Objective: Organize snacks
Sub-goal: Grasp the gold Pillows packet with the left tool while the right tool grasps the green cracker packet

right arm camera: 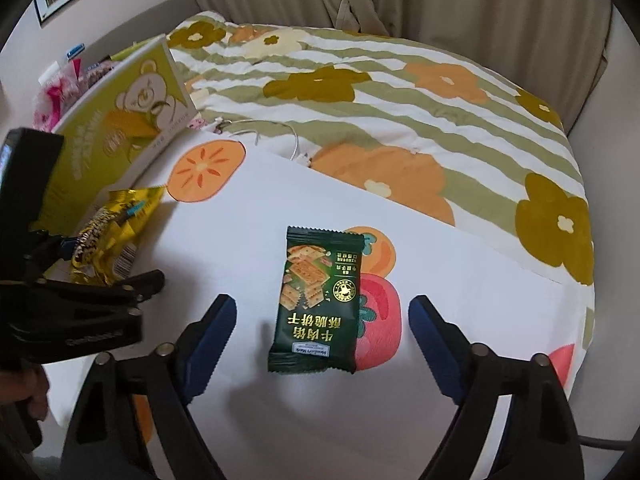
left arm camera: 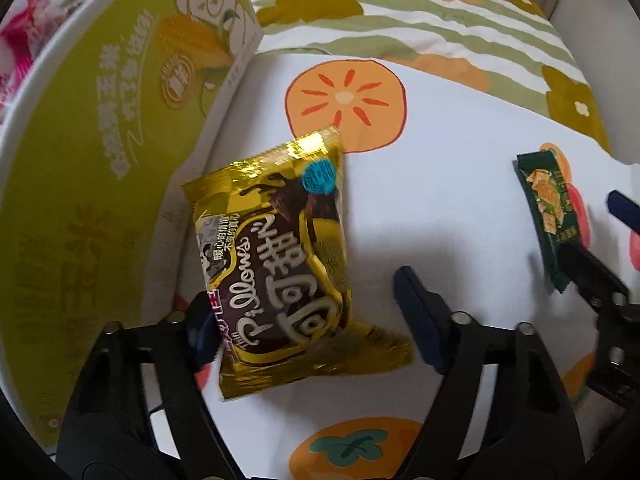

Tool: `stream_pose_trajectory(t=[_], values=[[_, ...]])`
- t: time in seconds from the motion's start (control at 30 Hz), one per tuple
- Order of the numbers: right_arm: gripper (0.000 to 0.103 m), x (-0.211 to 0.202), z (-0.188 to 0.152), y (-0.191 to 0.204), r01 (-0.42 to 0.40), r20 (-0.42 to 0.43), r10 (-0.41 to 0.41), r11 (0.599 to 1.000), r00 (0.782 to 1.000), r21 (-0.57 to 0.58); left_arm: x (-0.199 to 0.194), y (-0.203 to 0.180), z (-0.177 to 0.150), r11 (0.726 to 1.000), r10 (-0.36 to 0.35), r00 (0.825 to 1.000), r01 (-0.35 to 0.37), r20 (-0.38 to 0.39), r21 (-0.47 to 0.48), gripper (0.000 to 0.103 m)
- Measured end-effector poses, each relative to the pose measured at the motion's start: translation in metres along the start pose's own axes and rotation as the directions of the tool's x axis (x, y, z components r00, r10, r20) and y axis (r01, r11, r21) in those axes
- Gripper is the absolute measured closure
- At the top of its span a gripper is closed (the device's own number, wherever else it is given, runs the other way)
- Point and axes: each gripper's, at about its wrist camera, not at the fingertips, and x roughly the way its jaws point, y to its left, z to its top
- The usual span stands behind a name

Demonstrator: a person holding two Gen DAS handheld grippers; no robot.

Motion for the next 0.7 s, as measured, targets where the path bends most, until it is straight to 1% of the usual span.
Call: stream_pose_trajectory(t=[0.07,0.1,0.2,0.23,0.37,0.53,0.57,0.6,0.7], values=[[0.020,0.004,-0.001,0.001,0.003,-0.001,-0.003,1.000,1.000,-0.009,-0.001,0.001,0.000,1.000,-0.008,1.000,0.008,0.002,0.000,0.032],[0.023,0.007,-0.001,0.002,0.006,-0.002,-0.006,1.000,1.000,-0.014,0.000,0.001,0.000,1.000,-0.011,1.000,0.011,0.004,0.000,0.032],[0.029,0.013,-0.002,0.004,0.019,-0.009,-0.019,0.999,1.000,-0.030,-0.001,0.001,0.000,1.000,-0.020,1.000,0.020,0.015,0.005,0.040],[0.029,0.014,-0.003,0.004,0.025,-0.008,-0.026,0.999,1.000,-0.033,-0.001,0.001,0.001,1.000,-0.023,1.000,0.023,0.016,0.009,0.040],[0.038,0.018,-0.003,0.007,0.047,-0.002,-0.048,0.998,0.999,-0.050,-0.002,-0.001,0.003,0.999,-0.032,0.999,0.031,0.023,0.016,0.045],[0.048,0.022,-0.003,0.011,0.069,-0.004,-0.070,0.995,0.998,-0.065,-0.002,0.002,0.004,0.999,-0.037,0.999,0.037,0.026,0.019,0.046],[0.054,0.024,-0.004,0.012,0.068,-0.010,-0.069,0.996,0.998,-0.065,-0.003,0.002,0.004,0.999,-0.039,0.999,0.038,0.027,0.019,0.046],[0.058,0.025,-0.005,0.012,0.057,-0.008,-0.057,0.997,0.998,-0.059,-0.003,0.002,0.003,0.999,-0.040,0.999,0.039,0.028,0.020,0.047],[0.063,0.024,-0.006,0.015,0.055,0.000,-0.056,0.997,0.998,-0.059,-0.005,0.003,0.002,0.998,-0.055,0.998,0.054,0.036,0.025,0.049]])
